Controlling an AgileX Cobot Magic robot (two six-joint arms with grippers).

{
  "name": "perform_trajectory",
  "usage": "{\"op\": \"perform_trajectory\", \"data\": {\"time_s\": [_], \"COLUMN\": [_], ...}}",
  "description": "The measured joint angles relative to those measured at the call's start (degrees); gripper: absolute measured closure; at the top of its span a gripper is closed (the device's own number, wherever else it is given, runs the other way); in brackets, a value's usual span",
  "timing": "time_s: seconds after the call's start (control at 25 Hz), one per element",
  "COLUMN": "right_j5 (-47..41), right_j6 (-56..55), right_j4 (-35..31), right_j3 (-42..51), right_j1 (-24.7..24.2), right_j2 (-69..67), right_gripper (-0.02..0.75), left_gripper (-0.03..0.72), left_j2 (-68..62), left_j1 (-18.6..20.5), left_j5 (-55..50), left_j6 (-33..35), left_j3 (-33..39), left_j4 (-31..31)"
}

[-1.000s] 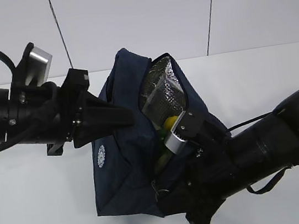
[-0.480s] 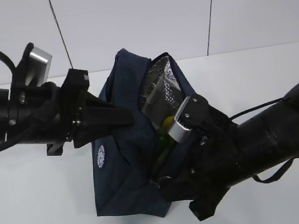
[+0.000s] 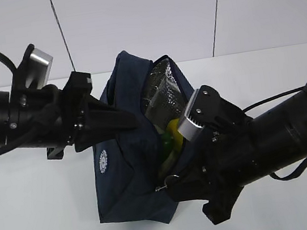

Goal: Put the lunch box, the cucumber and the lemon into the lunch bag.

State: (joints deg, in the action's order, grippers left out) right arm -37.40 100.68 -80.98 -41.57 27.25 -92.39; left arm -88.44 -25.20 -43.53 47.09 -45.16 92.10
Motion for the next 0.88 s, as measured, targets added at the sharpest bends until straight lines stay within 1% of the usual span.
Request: {"op": "perform_trajectory", "data": {"time_s": [0.88], "right_j5": [0.1], "right_j6": [-0.36], "right_j4": [0.28], "right_j3": [-0.82], "right_j1": [0.0], "right_j2": [4.19], "right_gripper": [0.73], "left_gripper": [0.677], "left_j2": [0.0], "left_j1": [0.0], "left_j5": [0.13], "left_j6": [0.0], "left_j3": [0.0], "left_j4": [-3.17]}}
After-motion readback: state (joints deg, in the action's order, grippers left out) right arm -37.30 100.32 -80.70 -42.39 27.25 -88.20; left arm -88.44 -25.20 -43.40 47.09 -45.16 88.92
